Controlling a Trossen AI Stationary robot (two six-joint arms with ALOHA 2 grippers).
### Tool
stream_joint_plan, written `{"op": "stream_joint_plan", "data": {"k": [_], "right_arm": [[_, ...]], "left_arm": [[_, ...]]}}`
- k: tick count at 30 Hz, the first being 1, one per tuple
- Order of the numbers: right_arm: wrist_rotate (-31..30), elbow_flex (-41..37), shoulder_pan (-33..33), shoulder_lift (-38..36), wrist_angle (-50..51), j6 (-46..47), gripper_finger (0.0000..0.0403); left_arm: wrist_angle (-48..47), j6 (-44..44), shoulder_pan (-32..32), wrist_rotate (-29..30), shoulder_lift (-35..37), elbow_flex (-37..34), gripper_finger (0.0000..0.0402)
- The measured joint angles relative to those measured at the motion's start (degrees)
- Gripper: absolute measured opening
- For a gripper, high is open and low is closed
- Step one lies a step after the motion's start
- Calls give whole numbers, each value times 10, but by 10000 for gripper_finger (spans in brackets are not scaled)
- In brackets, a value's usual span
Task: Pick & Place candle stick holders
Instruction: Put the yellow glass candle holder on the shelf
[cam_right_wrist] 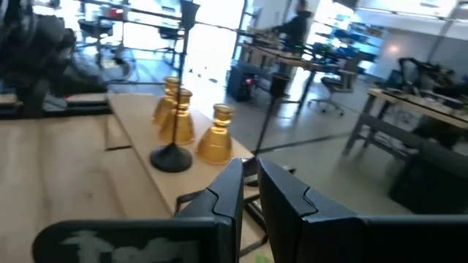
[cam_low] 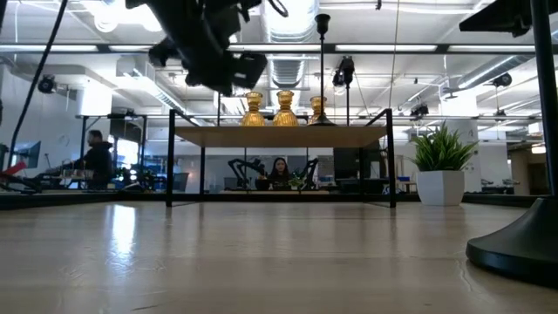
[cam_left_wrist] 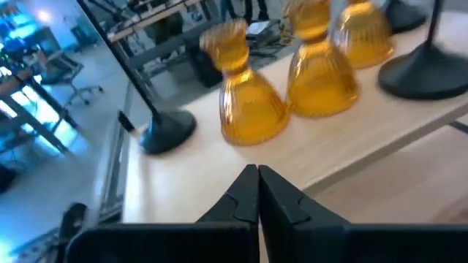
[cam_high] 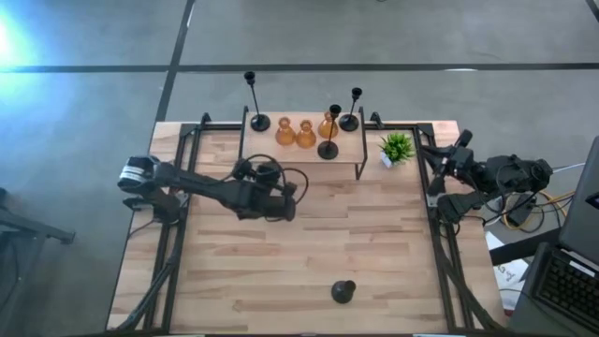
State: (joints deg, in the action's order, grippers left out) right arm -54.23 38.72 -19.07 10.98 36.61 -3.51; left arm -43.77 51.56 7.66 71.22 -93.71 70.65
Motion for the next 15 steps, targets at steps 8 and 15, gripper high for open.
{"op": "stream_joint_plan", "data": {"k": [8, 15], "right_arm": [[-30, 0, 0, 0, 1, 14, 38], [-30, 0, 0, 0, 1, 14, 38]], "left_arm": [[427, -327, -28, -126, 73, -150, 2], [646, -407, -116, -325, 156, -257, 1]]}}
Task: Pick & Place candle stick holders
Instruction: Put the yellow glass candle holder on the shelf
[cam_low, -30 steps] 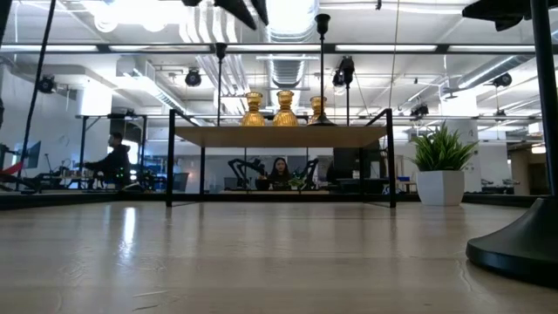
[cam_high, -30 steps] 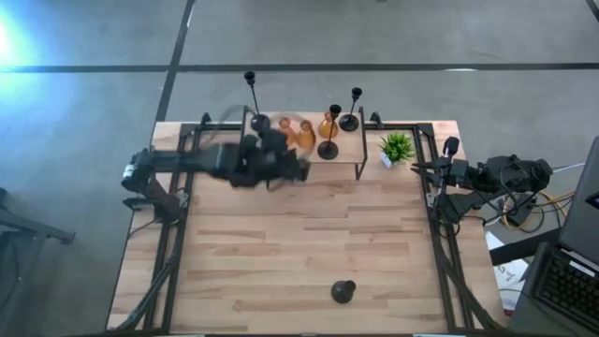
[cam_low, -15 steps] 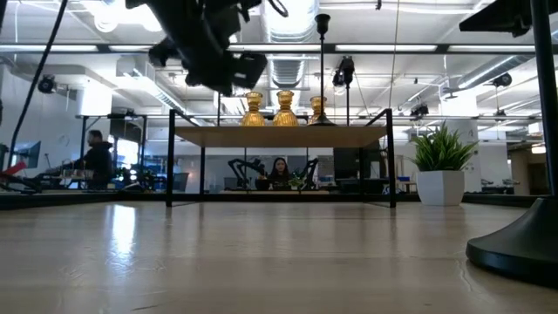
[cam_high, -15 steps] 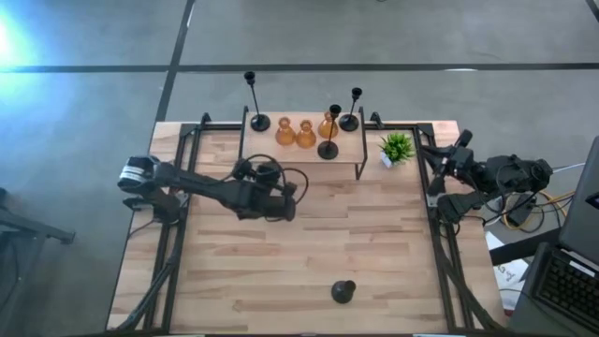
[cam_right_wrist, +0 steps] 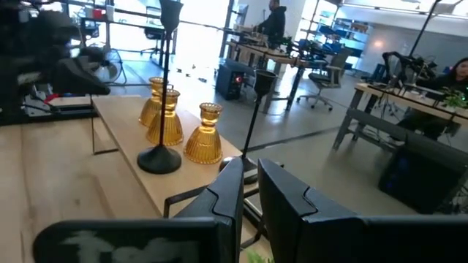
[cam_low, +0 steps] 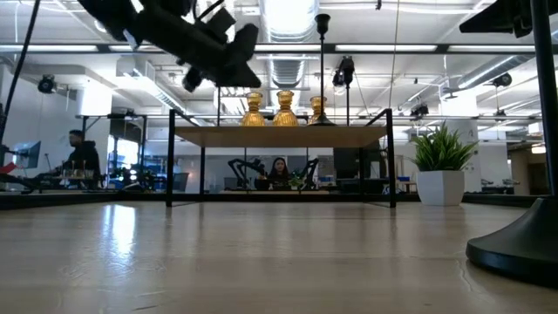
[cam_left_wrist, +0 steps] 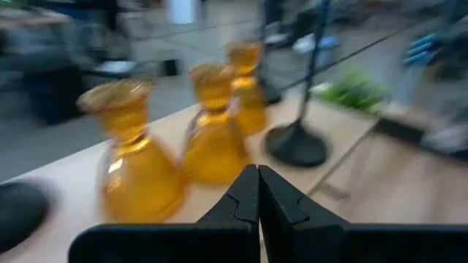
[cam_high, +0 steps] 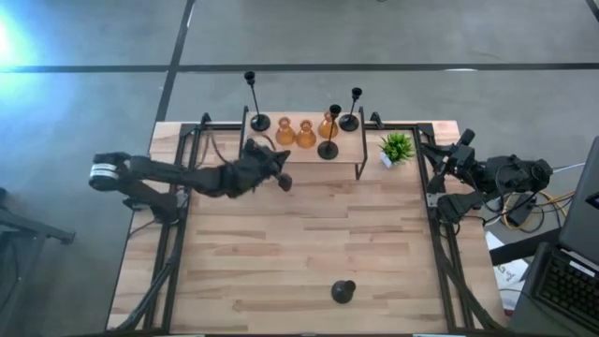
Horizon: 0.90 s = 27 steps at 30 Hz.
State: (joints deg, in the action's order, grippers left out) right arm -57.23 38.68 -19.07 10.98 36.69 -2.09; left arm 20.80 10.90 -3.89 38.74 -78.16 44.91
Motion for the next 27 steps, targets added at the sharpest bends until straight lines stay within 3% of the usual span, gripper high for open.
{"op": "stream_joint_plan", "data": {"k": [3, 6, 11, 27], "right_arm": [[-2, 0, 0, 0, 0, 0, 38], [-4, 0, 0, 0, 0, 0, 38], [-12, 0, 0, 0, 0, 0, 38], [-15, 0, 0, 0, 1, 0, 38]], "left_arm": [[39, -9, -51, -136, 17, -20, 1], [47, -42, -85, -204, 19, -22, 1], [51, -96, -111, -209, 16, -7, 1], [47, -93, -154, -198, -3, -1, 0]]}}
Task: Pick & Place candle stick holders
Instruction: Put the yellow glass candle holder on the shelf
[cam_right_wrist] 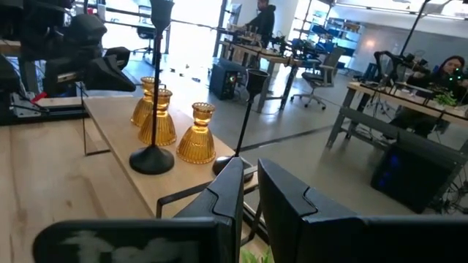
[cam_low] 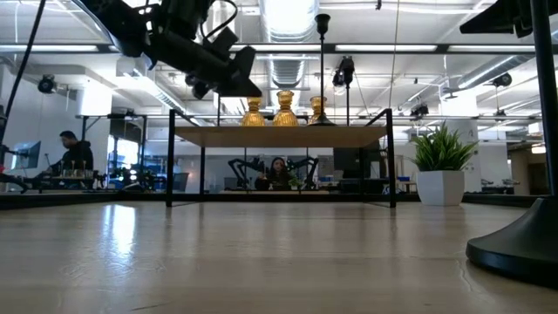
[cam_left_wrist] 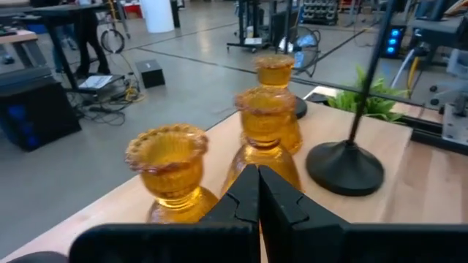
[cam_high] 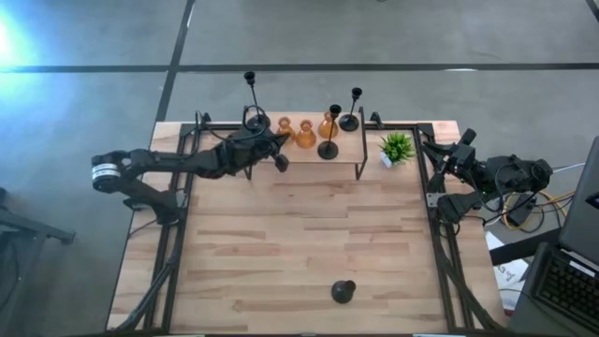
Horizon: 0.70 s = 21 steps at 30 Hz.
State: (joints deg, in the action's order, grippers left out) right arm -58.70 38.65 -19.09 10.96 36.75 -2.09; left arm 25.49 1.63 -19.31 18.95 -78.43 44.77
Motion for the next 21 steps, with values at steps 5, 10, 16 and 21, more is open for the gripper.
{"op": "stream_joint_plan", "data": {"k": [5, 10, 16, 21], "right_arm": [[0, 0, 0, 0, 0, 0, 38], [-9, 0, 0, 0, 0, 2, 38], [-13, 0, 0, 0, 0, 2, 38], [-15, 0, 0, 0, 1, 2, 38]], "left_arm": [[-2, 8, -15, 6, 0, 0, 0], [-7, 13, -25, 4, 0, 0, 0], [-7, 14, -32, 1, 0, 0, 0], [-9, 15, -39, 1, 0, 0, 0]]}}
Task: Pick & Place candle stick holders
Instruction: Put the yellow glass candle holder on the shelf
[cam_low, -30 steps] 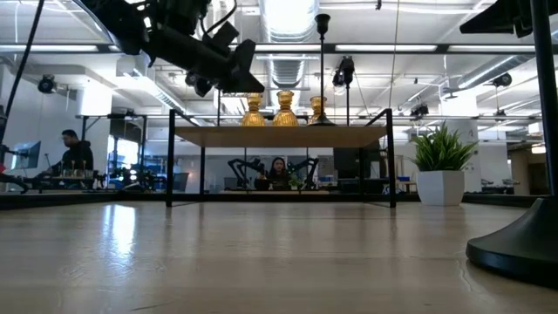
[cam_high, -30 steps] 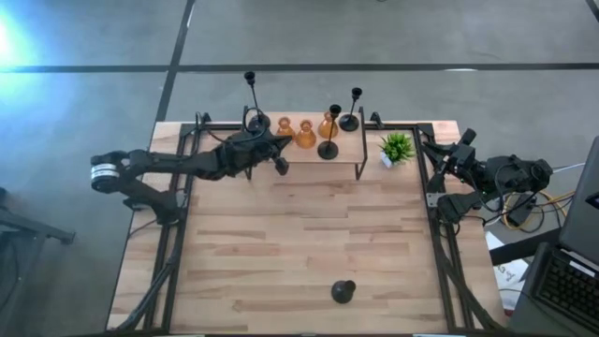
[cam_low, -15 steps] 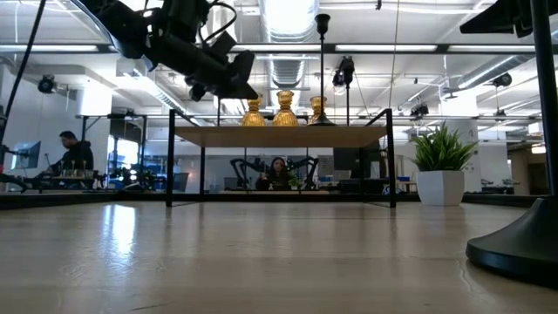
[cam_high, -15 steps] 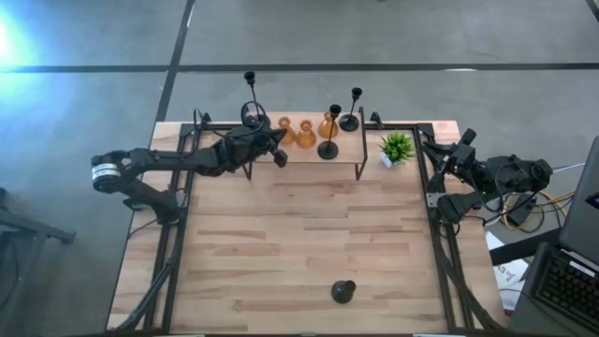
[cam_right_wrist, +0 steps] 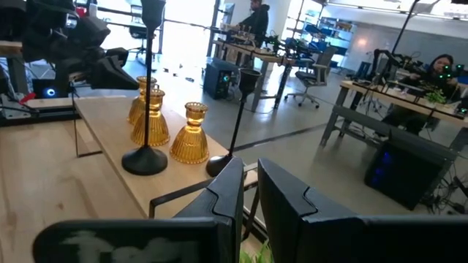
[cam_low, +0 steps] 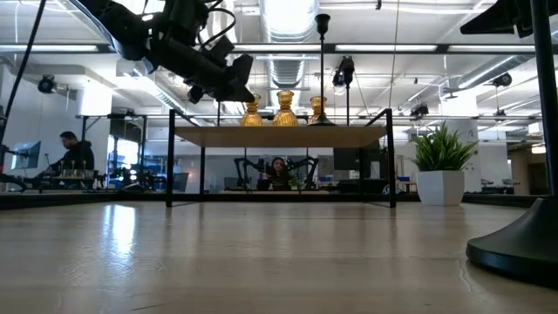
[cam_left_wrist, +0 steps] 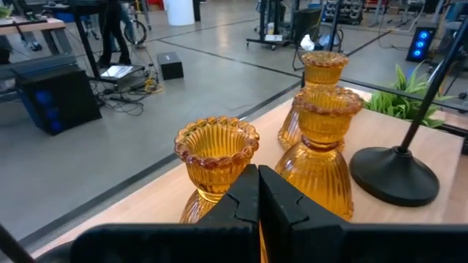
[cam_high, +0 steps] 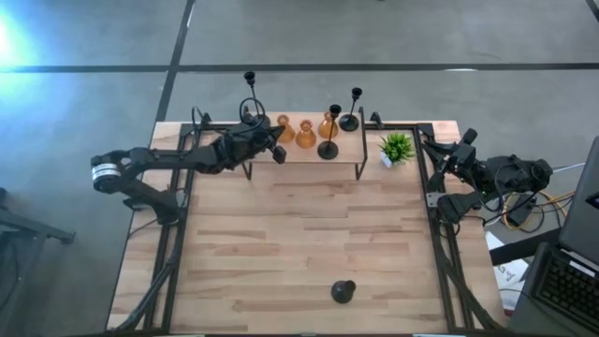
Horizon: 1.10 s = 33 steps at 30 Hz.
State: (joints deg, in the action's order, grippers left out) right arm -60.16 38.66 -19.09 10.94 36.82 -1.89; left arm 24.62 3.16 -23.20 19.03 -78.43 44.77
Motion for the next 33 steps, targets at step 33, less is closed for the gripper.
{"op": "stream_joint_plan", "data": {"k": [33], "right_arm": [[0, 0, 0, 0, 3, 0, 38]], "left_arm": [[41, 12, -11, 19, -40, 0, 0]]}}
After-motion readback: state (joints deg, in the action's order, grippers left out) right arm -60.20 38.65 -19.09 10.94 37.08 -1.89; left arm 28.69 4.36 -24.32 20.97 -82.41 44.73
